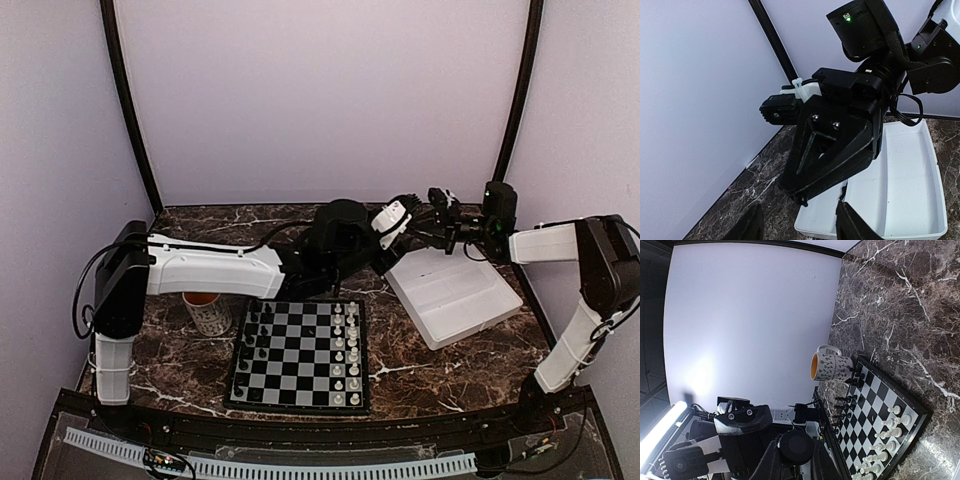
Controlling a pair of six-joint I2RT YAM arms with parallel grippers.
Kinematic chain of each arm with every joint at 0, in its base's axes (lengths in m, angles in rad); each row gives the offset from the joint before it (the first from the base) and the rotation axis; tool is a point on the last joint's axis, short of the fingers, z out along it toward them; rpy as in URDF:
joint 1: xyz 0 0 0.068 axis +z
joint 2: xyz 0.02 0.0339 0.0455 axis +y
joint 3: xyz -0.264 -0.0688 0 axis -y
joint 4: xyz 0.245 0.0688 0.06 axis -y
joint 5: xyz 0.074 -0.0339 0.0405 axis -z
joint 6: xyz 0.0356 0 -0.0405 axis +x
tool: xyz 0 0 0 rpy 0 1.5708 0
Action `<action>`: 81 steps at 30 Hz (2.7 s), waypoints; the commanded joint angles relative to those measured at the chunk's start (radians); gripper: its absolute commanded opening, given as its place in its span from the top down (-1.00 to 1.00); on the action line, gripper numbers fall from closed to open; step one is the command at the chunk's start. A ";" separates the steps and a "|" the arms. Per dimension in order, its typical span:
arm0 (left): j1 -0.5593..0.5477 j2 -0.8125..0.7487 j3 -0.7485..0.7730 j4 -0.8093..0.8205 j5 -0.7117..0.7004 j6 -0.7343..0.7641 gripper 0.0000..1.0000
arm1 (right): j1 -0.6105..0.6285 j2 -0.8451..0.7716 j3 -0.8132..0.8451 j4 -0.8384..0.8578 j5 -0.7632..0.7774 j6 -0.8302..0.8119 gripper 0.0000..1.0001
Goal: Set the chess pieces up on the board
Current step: Pass from the right arm to the left, then place the bishop on f8.
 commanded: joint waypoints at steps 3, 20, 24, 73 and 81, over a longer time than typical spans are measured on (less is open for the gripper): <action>0.013 0.043 0.107 -0.020 0.015 -0.050 0.03 | 0.003 -0.037 -0.014 0.064 0.005 0.034 0.74; 0.035 0.099 0.187 -0.085 0.042 -0.095 0.24 | 0.004 -0.053 -0.028 0.123 0.002 0.087 0.73; 0.038 0.108 0.201 -0.091 0.057 -0.098 0.32 | 0.004 -0.059 -0.031 0.123 0.003 0.084 0.72; 0.209 -0.269 0.083 -1.556 0.329 -0.602 0.89 | -0.225 -0.191 0.175 -0.871 0.089 -1.050 -0.23; 0.307 -0.253 0.002 -1.602 0.416 -0.662 0.86 | -0.225 -0.203 0.155 -0.863 0.082 -1.053 -0.23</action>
